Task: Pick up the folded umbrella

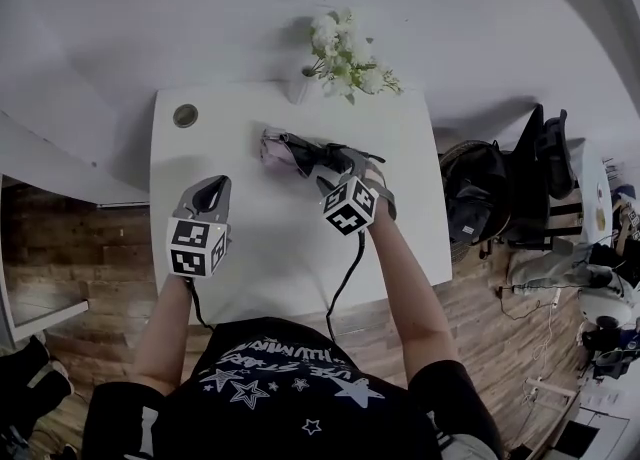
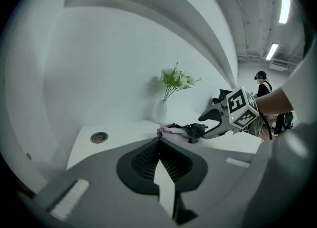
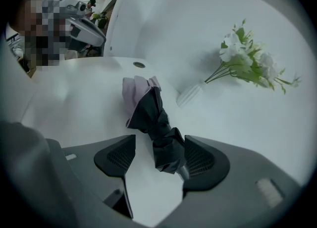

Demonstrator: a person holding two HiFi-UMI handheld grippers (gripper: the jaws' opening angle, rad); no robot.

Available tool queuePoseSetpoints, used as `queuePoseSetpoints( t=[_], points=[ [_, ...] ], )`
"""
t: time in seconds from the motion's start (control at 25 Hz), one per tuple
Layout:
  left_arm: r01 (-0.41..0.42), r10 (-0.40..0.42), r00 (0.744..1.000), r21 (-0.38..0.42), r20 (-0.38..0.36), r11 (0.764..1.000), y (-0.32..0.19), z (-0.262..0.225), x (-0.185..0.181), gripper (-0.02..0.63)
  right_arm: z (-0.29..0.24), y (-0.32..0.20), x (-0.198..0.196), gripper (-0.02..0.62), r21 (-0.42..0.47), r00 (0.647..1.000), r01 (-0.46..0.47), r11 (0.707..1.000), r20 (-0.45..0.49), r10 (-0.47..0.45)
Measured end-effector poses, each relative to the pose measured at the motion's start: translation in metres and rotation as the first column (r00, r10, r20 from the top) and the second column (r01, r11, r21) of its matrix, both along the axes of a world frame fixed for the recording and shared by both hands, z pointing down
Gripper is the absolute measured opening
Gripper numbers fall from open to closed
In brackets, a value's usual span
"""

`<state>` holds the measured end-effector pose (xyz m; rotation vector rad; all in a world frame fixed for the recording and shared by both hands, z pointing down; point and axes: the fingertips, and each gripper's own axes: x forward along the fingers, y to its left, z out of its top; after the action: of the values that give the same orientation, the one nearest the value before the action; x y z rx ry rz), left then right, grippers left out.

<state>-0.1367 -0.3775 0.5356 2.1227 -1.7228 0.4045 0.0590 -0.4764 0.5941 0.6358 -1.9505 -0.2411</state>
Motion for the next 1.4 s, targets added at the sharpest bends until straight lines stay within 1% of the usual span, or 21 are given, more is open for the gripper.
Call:
queuePoseSetpoints(
  t=[0.2,0.44,0.64,0.76,0.8,0.84,0.96,1.0,1.16,1.28,1.4],
  points=[
    [0.004,-0.004,1.000,-0.008,-0.015,1.000,-0.018,0.005,-0.005,0.003,0.013,-0.018,-0.010,0.331,-0.035,0.997,0.058,0.998,-0.056,-0.060],
    [-0.002,0.001,1.000,-0.023,-0.029,1.000,-0.030,0.015,-0.007,0.003,0.028,-0.031,-0.020,0.336,-0.077,0.983,0.116,0.990,-0.136,-0.126],
    [-0.015,0.014,0.999,-0.034,-0.038,0.999,-0.034,0.020,-0.003,0.003,0.038,-0.036,-0.027,0.345,-0.122,0.962,0.178,0.976,-0.187,-0.199],
    [-0.021,0.020,0.999,-0.046,-0.040,0.999,-0.037,0.025,-0.004,0.003,0.046,-0.037,-0.031,0.351,-0.175,0.949,0.213,0.961,-0.199,-0.247],
    [-0.022,0.020,0.999,-0.049,-0.043,0.999,-0.037,0.026,-0.004,0.003,0.048,-0.035,-0.031,0.345,-0.197,0.944,0.223,0.955,-0.199,-0.262],
    [-0.022,0.019,0.999,-0.050,-0.046,0.998,-0.038,0.027,-0.003,0.003,0.050,-0.034,-0.031,0.322,-0.219,0.941,0.231,0.948,-0.199,-0.275],
    [-0.021,0.018,0.998,-0.057,-0.052,0.998,-0.038,0.030,-0.004,0.003,0.052,-0.031,-0.032,0.307,-0.268,0.933,0.243,0.932,-0.197,-0.300],
    [-0.021,0.017,0.998,-0.061,-0.055,0.998,-0.038,0.031,-0.003,0.003,0.053,-0.030,-0.032,0.279,-0.280,0.932,0.246,0.928,-0.193,-0.306],
    [-0.024,0.019,0.998,-0.075,-0.066,0.997,-0.038,0.035,0.000,0.003,0.054,-0.028,-0.032,0.273,-0.299,0.931,0.265,0.917,-0.169,-0.324],
    [-0.027,0.022,0.998,-0.079,-0.067,0.996,-0.037,0.037,0.004,0.003,0.053,-0.026,-0.033,0.251,-0.293,0.929,0.260,0.920,-0.183,-0.320],
    [-0.027,0.022,0.998,-0.083,-0.067,0.996,-0.034,0.038,0.005,0.003,0.053,-0.023,-0.032,0.236,-0.257,0.934,0.240,0.936,-0.200,-0.295]
  ],
)
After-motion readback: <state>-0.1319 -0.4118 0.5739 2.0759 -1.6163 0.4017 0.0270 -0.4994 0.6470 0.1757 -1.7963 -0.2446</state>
